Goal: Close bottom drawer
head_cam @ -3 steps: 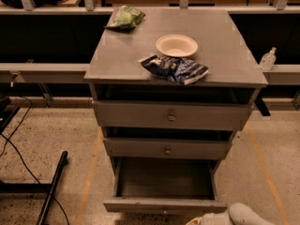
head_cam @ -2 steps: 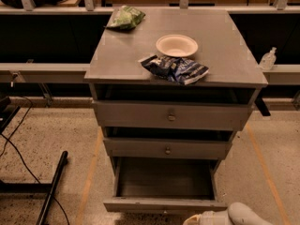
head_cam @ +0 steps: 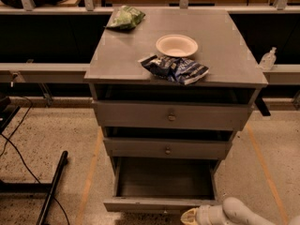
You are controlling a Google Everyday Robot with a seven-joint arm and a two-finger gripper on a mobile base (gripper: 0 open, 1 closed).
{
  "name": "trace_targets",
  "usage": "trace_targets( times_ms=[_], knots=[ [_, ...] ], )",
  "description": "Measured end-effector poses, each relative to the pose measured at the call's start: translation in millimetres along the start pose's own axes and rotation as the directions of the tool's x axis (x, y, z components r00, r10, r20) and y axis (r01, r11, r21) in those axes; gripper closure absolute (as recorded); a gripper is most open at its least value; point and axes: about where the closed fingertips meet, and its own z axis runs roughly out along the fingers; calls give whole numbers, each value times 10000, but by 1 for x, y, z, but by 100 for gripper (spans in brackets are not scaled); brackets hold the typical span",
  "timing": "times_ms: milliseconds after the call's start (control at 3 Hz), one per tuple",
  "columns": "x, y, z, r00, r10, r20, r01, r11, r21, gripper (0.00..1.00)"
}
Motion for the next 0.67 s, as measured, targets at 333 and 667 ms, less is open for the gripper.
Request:
trace_targets(
  times_ms=[333,667],
  knots=[
    [-2,-22,4,9993,-276,256,271,9995,161,100],
    [-2,-23,4,9993,-283,262,279,9995,165,100]
  ],
)
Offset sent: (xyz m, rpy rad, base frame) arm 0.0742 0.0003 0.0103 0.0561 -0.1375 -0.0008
